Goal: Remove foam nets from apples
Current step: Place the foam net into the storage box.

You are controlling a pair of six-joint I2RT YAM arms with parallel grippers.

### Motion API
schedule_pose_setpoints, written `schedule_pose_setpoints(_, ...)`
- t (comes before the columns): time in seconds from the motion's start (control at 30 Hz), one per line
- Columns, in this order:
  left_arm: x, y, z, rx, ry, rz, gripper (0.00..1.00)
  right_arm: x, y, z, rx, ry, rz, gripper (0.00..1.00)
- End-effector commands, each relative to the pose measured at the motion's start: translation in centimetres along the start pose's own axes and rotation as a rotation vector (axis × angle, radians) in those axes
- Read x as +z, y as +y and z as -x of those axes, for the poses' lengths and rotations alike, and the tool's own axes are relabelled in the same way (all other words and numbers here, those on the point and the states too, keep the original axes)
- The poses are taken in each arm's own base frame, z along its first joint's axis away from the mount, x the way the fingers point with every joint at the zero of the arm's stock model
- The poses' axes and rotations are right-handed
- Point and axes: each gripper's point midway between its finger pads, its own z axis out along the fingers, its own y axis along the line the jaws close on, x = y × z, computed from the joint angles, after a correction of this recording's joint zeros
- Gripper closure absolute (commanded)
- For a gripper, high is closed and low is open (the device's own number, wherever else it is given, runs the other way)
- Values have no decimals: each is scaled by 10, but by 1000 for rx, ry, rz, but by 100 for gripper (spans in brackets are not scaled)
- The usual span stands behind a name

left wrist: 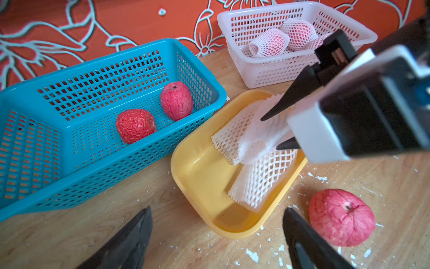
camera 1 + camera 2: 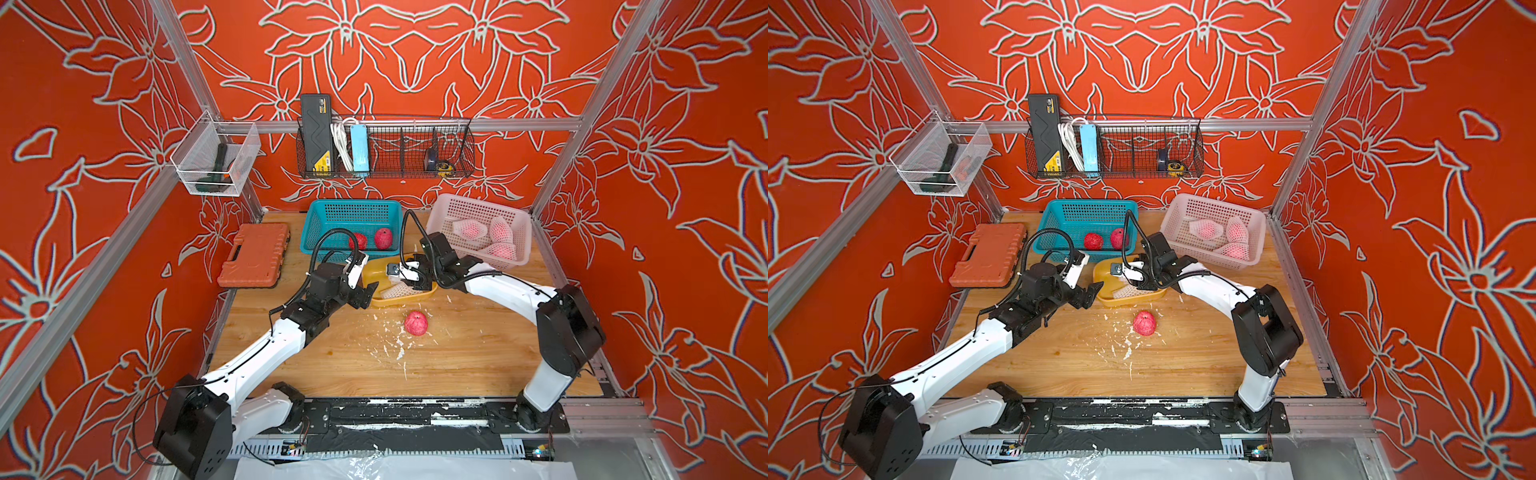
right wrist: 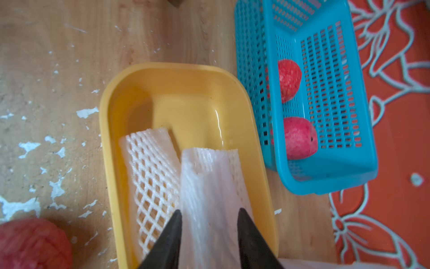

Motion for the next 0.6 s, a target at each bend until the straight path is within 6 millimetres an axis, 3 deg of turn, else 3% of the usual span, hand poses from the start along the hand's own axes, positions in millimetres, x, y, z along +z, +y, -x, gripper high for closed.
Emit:
schedule_pose_setpoints(0.0,-3,1,-1,20,1,3,13,-7,7,18,29,-72,62,45)
schedule_pose_setpoints(0.1,-3,0,-2,21,1,-6,13,-14,6,27,49,-108,65,34)
schedule_pose_setpoints(0.23,-5,-4,-1,35,-2,-27,13,-22,1,30,71,-112,43,27)
schedule_pose_setpoints(0.43,-10,-22,-2,68,-8,-127,13,-43,-17,32,130,-104,-37,23)
schedule_pose_setpoints(0.57,-16,-42,-6,83,-19,-234,10,-70,-36,28,217,-107,-124,22)
